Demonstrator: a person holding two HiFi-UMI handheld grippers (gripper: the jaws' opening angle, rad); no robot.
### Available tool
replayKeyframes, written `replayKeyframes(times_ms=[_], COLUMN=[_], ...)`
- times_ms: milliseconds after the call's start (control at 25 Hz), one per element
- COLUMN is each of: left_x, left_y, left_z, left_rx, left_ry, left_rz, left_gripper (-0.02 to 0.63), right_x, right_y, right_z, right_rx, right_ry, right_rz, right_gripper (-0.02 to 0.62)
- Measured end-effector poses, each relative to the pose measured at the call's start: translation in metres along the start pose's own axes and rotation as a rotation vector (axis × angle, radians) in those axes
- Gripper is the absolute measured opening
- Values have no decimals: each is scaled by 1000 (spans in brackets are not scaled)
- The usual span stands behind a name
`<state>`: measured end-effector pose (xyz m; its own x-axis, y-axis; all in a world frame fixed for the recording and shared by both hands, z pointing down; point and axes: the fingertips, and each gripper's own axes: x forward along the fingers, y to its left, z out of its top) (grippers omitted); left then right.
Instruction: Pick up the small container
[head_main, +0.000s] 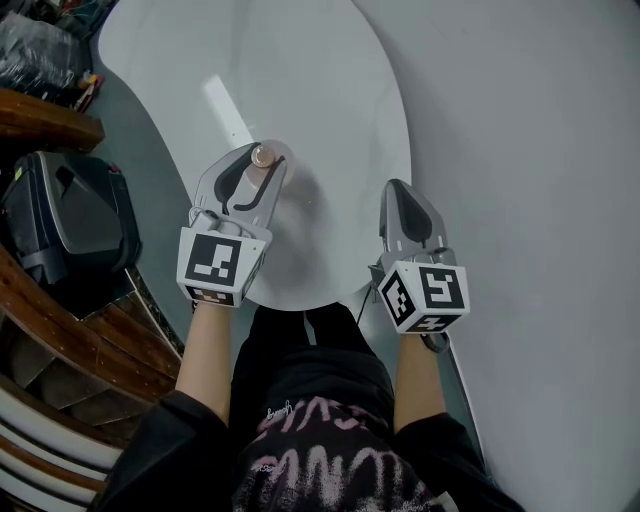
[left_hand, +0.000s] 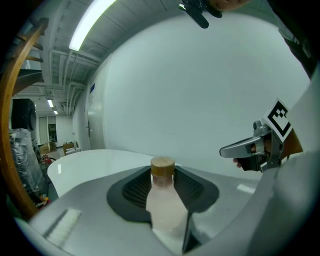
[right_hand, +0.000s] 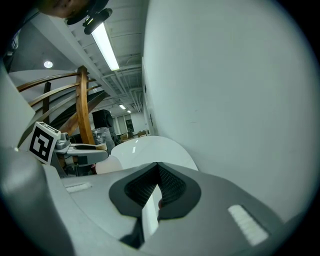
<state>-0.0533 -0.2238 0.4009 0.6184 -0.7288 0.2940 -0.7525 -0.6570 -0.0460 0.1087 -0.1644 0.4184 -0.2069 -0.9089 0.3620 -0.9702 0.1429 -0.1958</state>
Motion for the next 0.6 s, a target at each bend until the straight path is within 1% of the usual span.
replayKeyframes(times_ms=[160, 600], left_x=[-12, -25], left_y=[2, -8], left_z=[10, 31], left_rx=[10, 25], left_ry=[-14, -32], left_rz=[10, 31], left_gripper=[143, 143], right_x=[-4, -15], right_y=[9, 10], right_z=[10, 33], right_rx=[-14, -31], right_ry=[-17, -64], right_rz=[11, 40], right_gripper=[21, 21])
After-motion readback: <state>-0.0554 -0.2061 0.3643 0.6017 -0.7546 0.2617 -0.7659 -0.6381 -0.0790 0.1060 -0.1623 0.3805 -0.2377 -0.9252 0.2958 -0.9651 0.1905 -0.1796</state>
